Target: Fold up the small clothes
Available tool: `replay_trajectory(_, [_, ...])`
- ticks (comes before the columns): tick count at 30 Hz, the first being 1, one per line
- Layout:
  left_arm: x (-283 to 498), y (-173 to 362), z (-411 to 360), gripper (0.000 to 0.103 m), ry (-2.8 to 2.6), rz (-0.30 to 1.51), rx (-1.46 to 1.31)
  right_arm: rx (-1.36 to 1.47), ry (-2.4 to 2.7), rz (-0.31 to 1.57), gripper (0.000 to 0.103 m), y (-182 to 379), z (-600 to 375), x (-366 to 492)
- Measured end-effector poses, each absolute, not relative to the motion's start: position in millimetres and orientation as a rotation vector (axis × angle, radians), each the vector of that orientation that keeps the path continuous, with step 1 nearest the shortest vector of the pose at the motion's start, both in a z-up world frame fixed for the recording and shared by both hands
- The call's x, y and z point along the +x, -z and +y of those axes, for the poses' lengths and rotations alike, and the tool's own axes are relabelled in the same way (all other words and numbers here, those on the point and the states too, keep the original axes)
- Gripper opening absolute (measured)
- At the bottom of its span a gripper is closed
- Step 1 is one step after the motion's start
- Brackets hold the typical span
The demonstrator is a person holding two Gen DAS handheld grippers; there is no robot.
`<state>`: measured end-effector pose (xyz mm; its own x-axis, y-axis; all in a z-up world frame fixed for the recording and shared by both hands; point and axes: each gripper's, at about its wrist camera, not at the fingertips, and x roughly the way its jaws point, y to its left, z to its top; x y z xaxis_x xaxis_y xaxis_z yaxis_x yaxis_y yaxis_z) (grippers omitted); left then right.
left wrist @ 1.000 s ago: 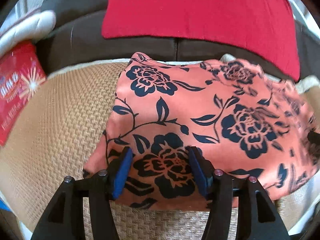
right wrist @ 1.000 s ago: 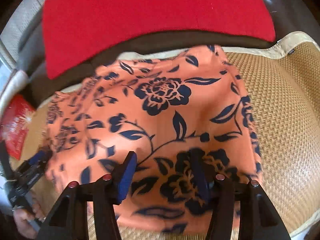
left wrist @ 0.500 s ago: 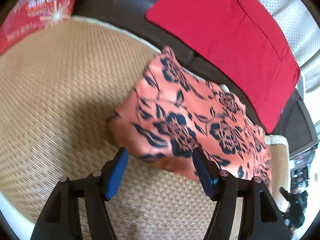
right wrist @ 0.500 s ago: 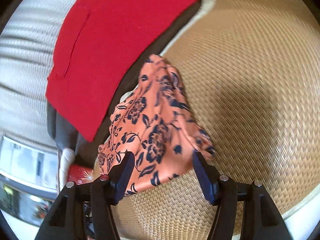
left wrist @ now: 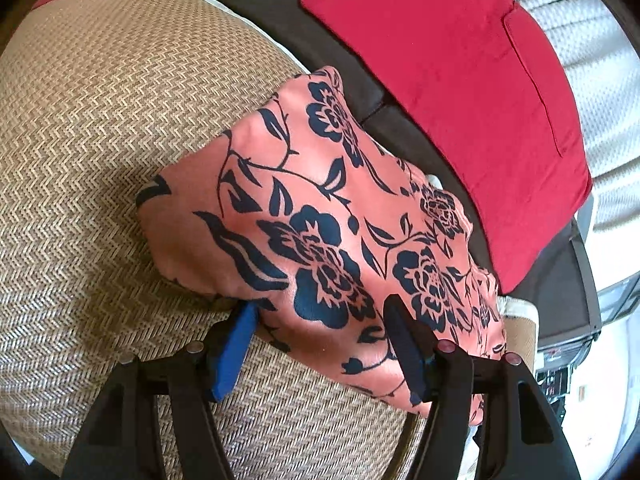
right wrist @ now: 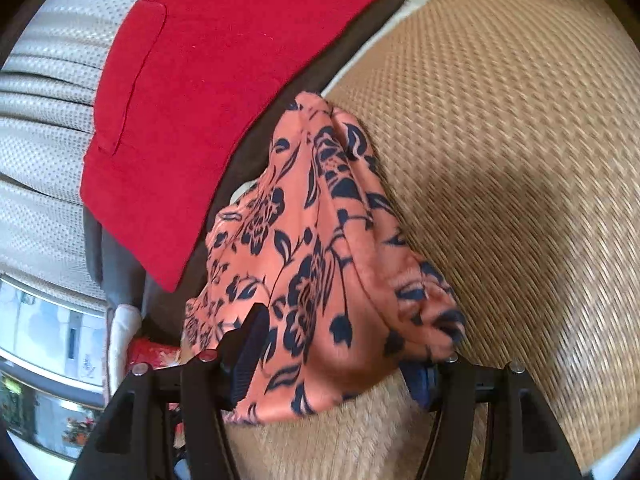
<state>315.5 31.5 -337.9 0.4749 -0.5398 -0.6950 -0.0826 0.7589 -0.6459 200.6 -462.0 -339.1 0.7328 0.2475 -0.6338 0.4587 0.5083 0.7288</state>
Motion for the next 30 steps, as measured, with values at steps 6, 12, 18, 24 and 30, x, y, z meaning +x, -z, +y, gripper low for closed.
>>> replay_trajectory(6, [319.7,343.5,14.6,0.03,0.253,1.049,-0.59,0.925,0.246,0.774,0.025,335.0,-458.4,213.1])
replay_trajectory(12, [307.8,335.5,-8.2,0.018,0.26,1.041,-0.444,0.696,0.307,0.755,0.015,310.1,-435.9,214.7])
replay_trajectory(18, [280.4,334.9,-30.5,0.016,0.295,1.046,-0.327,0.63,0.346,0.773,0.014,304.4,-435.5,195.7])
replay_trajectory(24, [230.3,348.6,-53.1,0.005,0.317,1.065,-0.183,0.602,0.341,0.82,0.014,307.1,-441.5,157.8])
replay_trajectory(30, [197.4,337.4,-52.6,0.005,0.314,1.005,-0.133,0.648,0.291,0.831,0.015,309.7,-450.4,147.0])
